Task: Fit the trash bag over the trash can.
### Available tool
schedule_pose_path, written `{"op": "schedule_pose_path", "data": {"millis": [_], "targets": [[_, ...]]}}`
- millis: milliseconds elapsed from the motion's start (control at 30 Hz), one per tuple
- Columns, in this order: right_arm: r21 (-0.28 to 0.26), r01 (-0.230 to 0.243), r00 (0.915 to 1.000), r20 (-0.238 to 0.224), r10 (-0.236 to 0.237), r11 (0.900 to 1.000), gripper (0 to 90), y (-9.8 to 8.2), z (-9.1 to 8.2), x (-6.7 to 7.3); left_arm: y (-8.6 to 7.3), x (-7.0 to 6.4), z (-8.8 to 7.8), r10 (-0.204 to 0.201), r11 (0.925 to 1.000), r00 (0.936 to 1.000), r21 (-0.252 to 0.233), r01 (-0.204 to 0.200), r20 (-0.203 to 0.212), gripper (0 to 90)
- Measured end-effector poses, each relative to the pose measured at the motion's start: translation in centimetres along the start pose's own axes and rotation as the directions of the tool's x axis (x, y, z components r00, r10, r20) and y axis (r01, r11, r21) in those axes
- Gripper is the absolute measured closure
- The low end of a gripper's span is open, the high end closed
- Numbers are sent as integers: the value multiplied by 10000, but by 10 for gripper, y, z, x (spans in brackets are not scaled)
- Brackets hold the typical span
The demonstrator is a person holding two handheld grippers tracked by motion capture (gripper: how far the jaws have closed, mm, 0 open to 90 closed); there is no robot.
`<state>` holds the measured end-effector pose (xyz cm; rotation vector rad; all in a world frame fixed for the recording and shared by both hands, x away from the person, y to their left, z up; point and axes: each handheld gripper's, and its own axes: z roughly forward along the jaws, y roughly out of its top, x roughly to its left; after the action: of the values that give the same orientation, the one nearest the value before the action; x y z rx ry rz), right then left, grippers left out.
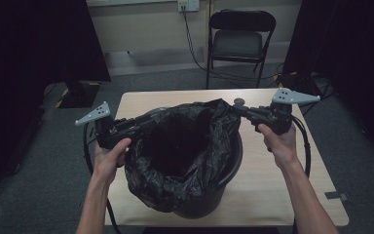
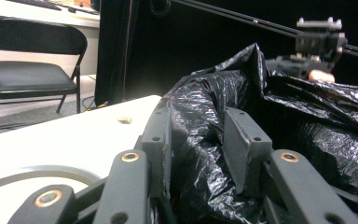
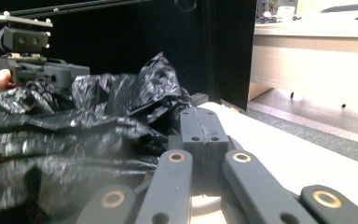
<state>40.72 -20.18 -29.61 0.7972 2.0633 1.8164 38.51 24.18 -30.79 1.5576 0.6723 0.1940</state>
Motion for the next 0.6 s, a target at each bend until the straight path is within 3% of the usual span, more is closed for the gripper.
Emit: {"op": "schedule_pose_path", "data": {"millis": [200,367,467,600], "targets": [[288,-451,9988,-188,456,9986,900,-27,8,-2,1,0,-1,66,10000,10000,54,-66,3,625],[382,-665,9973,-280,676,9971,900,-35,13,-6,1,0,-1,72,9999,10000,91,-72,33,622],[1006,-472,9989,114,463,9938,900,-43,19,-6,2,2,2,6,9998,10000,206,-5,-46,578],[938,-930,9952,-203,953,9912,900,-58,24,-14,4,4,9,22,9993,10000,384,-20,-75,539]]}}
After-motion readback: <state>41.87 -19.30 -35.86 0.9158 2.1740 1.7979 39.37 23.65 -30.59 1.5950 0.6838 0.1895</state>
